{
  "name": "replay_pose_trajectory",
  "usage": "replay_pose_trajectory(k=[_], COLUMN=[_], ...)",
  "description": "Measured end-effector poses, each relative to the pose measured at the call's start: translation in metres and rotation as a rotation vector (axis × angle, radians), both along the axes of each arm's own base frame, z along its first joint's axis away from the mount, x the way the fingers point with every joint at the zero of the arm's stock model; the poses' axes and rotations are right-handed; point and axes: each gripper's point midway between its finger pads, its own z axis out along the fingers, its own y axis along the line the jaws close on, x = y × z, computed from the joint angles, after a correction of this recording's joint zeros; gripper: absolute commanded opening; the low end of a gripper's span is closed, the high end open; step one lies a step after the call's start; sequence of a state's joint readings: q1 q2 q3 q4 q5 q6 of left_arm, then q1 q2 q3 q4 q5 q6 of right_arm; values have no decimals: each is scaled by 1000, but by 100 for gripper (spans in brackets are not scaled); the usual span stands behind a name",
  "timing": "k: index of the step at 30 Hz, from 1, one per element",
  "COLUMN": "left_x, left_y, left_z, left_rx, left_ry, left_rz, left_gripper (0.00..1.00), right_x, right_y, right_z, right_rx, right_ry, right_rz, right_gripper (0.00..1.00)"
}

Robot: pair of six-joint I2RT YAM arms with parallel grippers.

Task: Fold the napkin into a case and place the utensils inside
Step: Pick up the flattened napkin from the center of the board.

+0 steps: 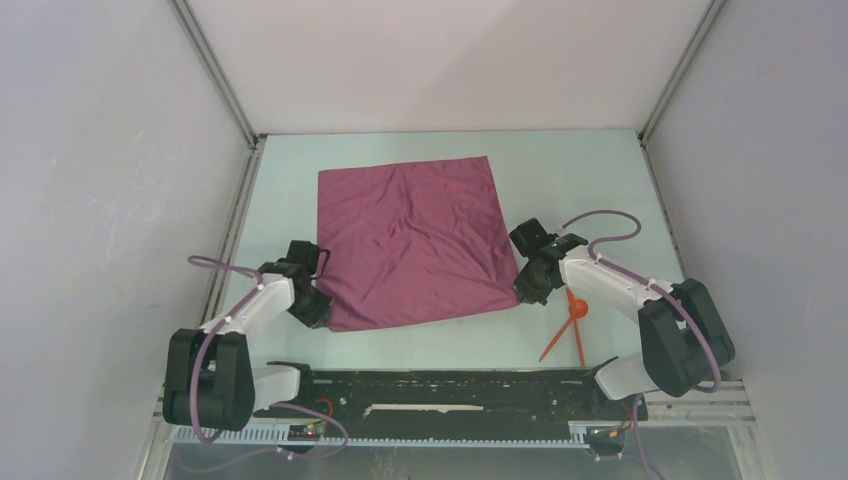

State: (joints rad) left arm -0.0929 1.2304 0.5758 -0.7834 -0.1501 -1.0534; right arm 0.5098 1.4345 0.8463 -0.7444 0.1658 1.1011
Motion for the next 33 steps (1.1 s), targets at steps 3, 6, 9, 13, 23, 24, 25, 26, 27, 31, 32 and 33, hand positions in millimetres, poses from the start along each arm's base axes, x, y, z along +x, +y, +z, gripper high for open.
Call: replay_pose_trajectory(k=[3,6,9,13,23,24,25,26,27,31,32,33], left_x=[3,5,9,22,86,86,85,82,78,42,28,12], left_y=[-1,-1,-1,-5,-14,-12,-10,-8,-6,-4,-3,-3], left_z=[1,4,7,28,218,237,259,284,311,400,423,442], left_rx=[-4,-6,-6,-21,-13,-2,15,33,53,113,126,135], left_ry=[-11,-28,-55,-169,-768,-815,-869,-931,-1002,-1261,-1339,-1413], left_rz=[-8,-19,-37,-86,-265,-274,-283,-292,-301,-326,-329,-332], left_gripper=[0,0,0,0,0,0,0,0,0,0,0,0], right_x=[0,0,7,22,57,57,57,55,52,20,6,-7], right_y=[0,1,5,17,60,62,63,64,64,57,54,51], right_z=[0,-1,1,15,128,148,166,189,214,314,341,362], right_rx=[0,2,17,97,373,387,399,409,419,451,461,472], right_ry=[2,2,-28,-125,-573,-635,-689,-760,-835,-1150,-1243,-1314], right_rz=[5,40,86,171,437,465,486,513,540,632,658,679], right_gripper=[0,0,0,0,0,0,0,0,0,0,0,0])
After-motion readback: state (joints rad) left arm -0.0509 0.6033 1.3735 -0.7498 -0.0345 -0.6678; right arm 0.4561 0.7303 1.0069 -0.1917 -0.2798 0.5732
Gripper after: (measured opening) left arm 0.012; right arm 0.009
